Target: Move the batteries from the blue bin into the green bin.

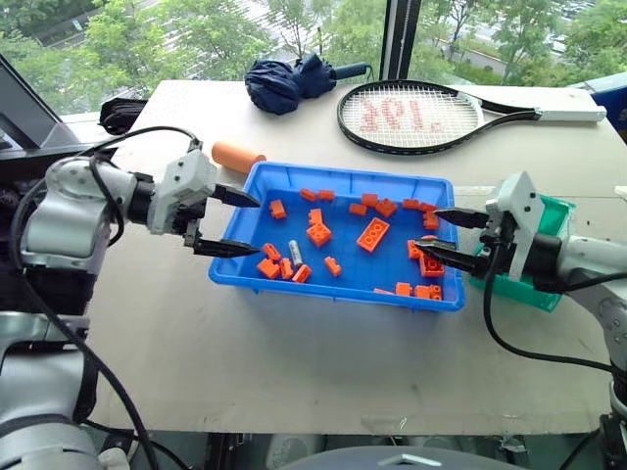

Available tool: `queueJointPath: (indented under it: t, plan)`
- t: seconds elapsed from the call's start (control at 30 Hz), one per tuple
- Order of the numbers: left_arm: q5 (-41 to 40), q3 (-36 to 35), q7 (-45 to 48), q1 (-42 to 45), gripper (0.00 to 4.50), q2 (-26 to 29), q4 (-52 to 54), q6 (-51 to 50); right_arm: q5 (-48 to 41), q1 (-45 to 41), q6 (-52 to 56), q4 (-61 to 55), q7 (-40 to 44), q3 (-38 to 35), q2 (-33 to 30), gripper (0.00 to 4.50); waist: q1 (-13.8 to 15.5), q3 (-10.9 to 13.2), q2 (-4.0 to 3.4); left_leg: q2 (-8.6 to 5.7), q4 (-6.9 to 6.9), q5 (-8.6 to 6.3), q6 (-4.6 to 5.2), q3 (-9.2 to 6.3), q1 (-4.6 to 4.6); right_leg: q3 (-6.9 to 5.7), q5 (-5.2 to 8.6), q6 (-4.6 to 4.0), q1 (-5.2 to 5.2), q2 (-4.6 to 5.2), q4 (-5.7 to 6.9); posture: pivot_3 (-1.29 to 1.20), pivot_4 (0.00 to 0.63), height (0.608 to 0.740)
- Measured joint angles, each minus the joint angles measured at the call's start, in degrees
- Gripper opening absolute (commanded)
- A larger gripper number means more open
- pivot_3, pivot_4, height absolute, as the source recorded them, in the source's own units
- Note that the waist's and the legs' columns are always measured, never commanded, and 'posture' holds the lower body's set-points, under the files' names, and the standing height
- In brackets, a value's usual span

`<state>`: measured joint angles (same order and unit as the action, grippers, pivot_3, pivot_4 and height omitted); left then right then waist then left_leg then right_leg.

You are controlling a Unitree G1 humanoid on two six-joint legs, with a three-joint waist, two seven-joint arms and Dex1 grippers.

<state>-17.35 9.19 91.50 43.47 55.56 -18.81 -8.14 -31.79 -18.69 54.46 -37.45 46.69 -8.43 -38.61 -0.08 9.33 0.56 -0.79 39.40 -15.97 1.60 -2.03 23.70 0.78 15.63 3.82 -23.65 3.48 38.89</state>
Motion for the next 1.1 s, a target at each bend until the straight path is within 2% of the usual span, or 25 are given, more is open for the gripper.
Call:
queueJointPath:
  t: [0.17,0.23,0.33,0.53,0.8,0.9,1.03,1.1]
  plan:
    - [2.14,13.08,0.75,7.47,4.50,-3.44,-9.55,8.01,-1.12,0.86,-2.87,0.05,2.01,1.79,-2.17,3.05,-0.67,0.00,0.02,0.00,0.00,0.00,0.00,-0.05,0.00,-0.02,0.00,0.00,-0.01,-0.05,0.02,0.00,0.150,0.740]
    - [5.01,20.77,0.77,13.56,4.50,-6.12,-18.45,13.78,-1.28,1.32,-4.70,0.27,2.66,2.29,-2.66,3.05,-0.70,0.01,0.04,-0.02,0.01,-0.01,0.01,-0.07,0.00,-0.05,0.00,0.00,-0.02,-0.07,0.04,0.00,0.150,0.740]
    - [7.63,26.62,0.76,19.38,4.50,-9.43,-28.47,20.89,-1.52,1.66,-7.27,0.25,2.59,2.93,-2.37,3.05,-0.91,0.03,0.07,-0.01,0.01,-0.01,0.03,-0.04,0.00,-0.02,0.00,0.00,-0.02,-0.09,0.02,0.00,0.150,0.740]
    - [10.71,31.32,0.78,24.85,4.50,-14.27,-40.52,29.44,-2.41,2.44,-8.41,-0.10,0.96,2.98,-2.29,3.05,-0.82,0.05,0.11,-0.01,0.02,-0.02,0.03,-0.06,0.03,-0.04,0.00,0.01,-0.03,-0.08,0.01,0.00,0.150,0.740]
    - [13.17,34.29,0.78,26.39,4.50,-17.86,-46.21,36.14,-4.22,3.60,-8.40,-2.23,-1.85,3.04,-2.20,3.05,-0.77,0.08,0.14,0.00,0.06,-0.02,0.04,-0.08,0.04,-0.04,0.00,0.01,-0.03,-0.07,0.02,0.00,0.150,0.740]
    - [12.32,36.07,0.73,26.38,3.74,-17.71,-45.82,37.42,-4.81,3.93,-8.40,-2.65,-2.44,3.04,-2.38,3.12,-0.79,0.07,0.14,0.00,0.05,-0.02,0.05,-0.09,0.03,-0.04,0.00,0.01,-0.03,-0.07,0.03,0.00,0.150,0.740]
    - [9.86,38.63,0.72,26.15,1.96,-16.92,-44.41,37.83,-5.39,4.24,-8.39,-2.88,-3.34,3.04,-2.68,3.12,-0.81,0.07,0.14,0.00,0.06,-0.03,0.05,-0.08,0.02,-0.02,0.00,0.01,-0.03,-0.07,0.04,0.00,0.150,0.740]
    - [8.71,39.45,0.75,26.02,0.73,-16.54,-43.91,37.79,-5.71,4.24,-8.39,-2.99,-3.50,3.04,-2.83,3.12,-0.81,0.07,0.14,0.00,0.06,-0.03,0.05,-0.09,0.02,-0.03,0.00,0.01,-0.03,-0.07,0.05,0.00,0.150,0.740]
